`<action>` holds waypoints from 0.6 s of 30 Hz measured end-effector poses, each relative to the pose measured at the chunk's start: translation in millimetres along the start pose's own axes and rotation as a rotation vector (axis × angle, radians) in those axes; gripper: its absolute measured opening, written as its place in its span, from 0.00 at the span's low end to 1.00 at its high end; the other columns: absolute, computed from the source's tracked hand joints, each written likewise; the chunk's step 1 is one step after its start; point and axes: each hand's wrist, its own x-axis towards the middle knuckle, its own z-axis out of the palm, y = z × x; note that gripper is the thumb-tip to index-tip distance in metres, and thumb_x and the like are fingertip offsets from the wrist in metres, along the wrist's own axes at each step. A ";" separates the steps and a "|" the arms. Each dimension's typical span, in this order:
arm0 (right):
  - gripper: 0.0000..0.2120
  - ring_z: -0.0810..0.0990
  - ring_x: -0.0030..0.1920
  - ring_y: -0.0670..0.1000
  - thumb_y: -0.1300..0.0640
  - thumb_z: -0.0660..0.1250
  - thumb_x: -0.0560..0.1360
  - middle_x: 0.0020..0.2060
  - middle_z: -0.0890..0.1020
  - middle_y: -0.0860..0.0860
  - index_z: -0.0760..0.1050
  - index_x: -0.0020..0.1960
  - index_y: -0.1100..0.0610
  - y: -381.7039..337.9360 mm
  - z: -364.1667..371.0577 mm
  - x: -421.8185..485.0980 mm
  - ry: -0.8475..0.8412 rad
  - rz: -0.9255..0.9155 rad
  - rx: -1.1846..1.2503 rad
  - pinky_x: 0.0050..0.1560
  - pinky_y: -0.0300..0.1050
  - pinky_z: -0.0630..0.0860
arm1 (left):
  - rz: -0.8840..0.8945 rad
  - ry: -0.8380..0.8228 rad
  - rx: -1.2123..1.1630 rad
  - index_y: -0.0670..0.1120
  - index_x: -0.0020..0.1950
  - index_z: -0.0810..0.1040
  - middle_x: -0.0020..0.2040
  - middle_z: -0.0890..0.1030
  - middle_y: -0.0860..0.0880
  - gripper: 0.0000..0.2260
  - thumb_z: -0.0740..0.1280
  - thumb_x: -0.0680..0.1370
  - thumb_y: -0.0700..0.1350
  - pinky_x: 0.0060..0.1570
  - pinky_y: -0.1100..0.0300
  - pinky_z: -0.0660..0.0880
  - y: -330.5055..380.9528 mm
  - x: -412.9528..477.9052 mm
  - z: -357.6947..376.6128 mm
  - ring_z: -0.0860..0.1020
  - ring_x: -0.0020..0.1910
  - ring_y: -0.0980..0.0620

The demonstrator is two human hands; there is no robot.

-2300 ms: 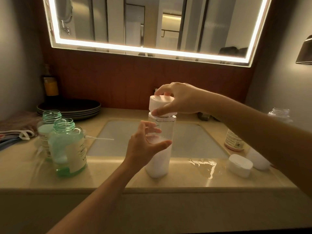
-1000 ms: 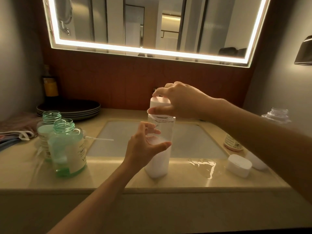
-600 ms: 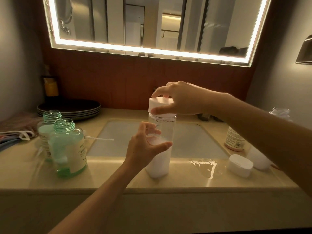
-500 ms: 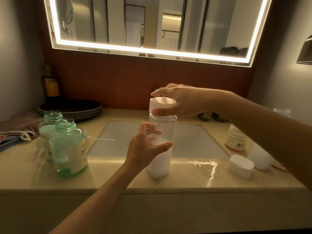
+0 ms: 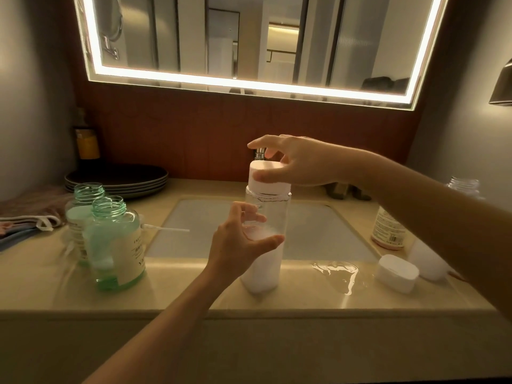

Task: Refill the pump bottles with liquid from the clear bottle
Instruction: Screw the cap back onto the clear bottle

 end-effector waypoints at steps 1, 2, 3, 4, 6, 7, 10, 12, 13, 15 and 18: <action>0.28 0.71 0.55 0.47 0.41 0.62 0.74 0.65 0.72 0.49 0.62 0.71 0.48 -0.2 0.8 -0.3 0.012 -0.020 -0.032 0.50 0.40 0.70 | -0.001 0.000 0.001 0.51 0.57 0.65 0.53 0.77 0.55 0.33 0.71 0.60 0.65 0.51 0.58 0.77 0.0 0.3 0.4 0.78 0.52 0.53; 0.27 0.71 0.52 0.46 0.41 0.62 0.74 0.62 0.75 0.49 0.65 0.69 0.49 -0.3 3.2 -0.8 0.045 -0.026 -0.072 0.49 0.40 0.70 | 0.000 -0.001 0.001 0.51 0.57 0.65 0.53 0.77 0.55 0.33 0.72 0.60 0.65 0.51 0.58 0.77 -0.2 0.3 0.5 0.78 0.52 0.53; 0.26 0.72 0.50 0.46 0.39 0.61 0.73 0.59 0.76 0.49 0.68 0.67 0.51 -0.2 6.5 -1.9 0.089 -0.021 -0.114 0.47 0.40 0.71 | 0.000 -0.002 0.003 0.51 0.57 0.65 0.53 0.77 0.55 0.33 0.72 0.60 0.65 0.52 0.58 0.77 -0.2 0.8 0.6 0.78 0.52 0.53; 0.28 0.73 0.49 0.47 0.36 0.59 0.73 0.56 0.78 0.50 0.70 0.66 0.52 -0.1 10.9 -2.7 0.128 -0.012 -0.149 0.46 0.41 0.73 | 0.001 -0.002 0.005 0.51 0.57 0.65 0.53 0.77 0.55 0.33 0.72 0.60 0.65 0.51 0.58 0.77 -0.4 1.2 0.7 0.78 0.52 0.53; 0.33 0.77 0.48 0.49 0.31 0.52 0.71 0.51 0.79 0.49 0.71 0.64 0.52 -0.3 15.8 -4.0 0.146 0.003 -0.188 0.46 0.44 0.76 | 0.003 0.001 0.005 0.51 0.57 0.65 0.53 0.78 0.55 0.33 0.72 0.61 0.65 0.51 0.58 0.77 -1.2 1.7 0.8 0.78 0.52 0.53; 0.37 0.78 0.49 0.50 0.29 0.48 0.69 0.52 0.80 0.50 0.70 0.65 0.52 0.6 15.2 -4.2 0.133 0.008 -0.186 0.46 0.44 0.76 | 0.004 0.001 0.004 0.51 0.57 0.65 0.53 0.78 0.55 0.33 0.72 0.61 0.65 0.51 0.59 0.77 -1.4 1.5 0.9 0.78 0.52 0.53; 0.40 0.73 0.58 0.51 0.27 0.46 0.64 0.63 0.73 0.50 0.63 0.70 0.46 6.7 6.2 -1.0 0.060 0.050 -0.100 0.54 0.47 0.73 | 0.002 0.006 0.009 0.52 0.57 0.65 0.54 0.78 0.54 0.32 0.72 0.61 0.65 0.50 0.62 0.76 -1.8 0.6 0.8 0.78 0.52 0.54; 0.33 0.69 0.62 0.50 0.33 0.56 0.69 0.68 0.66 0.48 0.59 0.72 0.44 9.4 1.2 -0.7 -0.030 0.015 0.007 0.57 0.45 0.70 | 0.000 0.003 0.008 0.52 0.57 0.65 0.54 0.77 0.55 0.31 0.72 0.61 0.63 0.49 0.64 0.75 -1.3 0.1 0.6 0.77 0.52 0.54; 0.30 0.69 0.62 0.49 0.38 0.61 0.72 0.68 0.67 0.46 0.60 0.71 0.44 10.4 0.6 -1.6 -0.056 -0.029 0.040 0.56 0.42 0.70 | 0.001 0.001 0.008 0.52 0.57 0.65 0.53 0.77 0.55 0.31 0.71 0.60 0.63 0.49 0.64 0.74 -0.5 0.2 0.8 0.77 0.52 0.54; 0.26 0.72 0.57 0.46 0.44 0.65 0.73 0.64 0.72 0.45 0.65 0.69 0.47 11.8 2.8 -3.2 -0.023 -0.090 0.067 0.49 0.34 0.71 | 0.000 0.000 0.007 0.52 0.57 0.65 0.53 0.77 0.56 0.32 0.69 0.59 0.64 0.49 0.64 0.74 0.5 -0.1 0.8 0.77 0.52 0.54; 0.30 0.74 0.50 0.46 0.36 0.64 0.69 0.57 0.77 0.48 0.70 0.66 0.52 7.5 9.0 -1.8 0.129 -0.081 -0.114 0.45 0.37 0.73 | -0.001 0.009 0.012 0.52 0.57 0.65 0.53 0.76 0.56 0.32 0.70 0.59 0.63 0.48 0.66 0.74 0.4 -1.0 0.9 0.77 0.51 0.55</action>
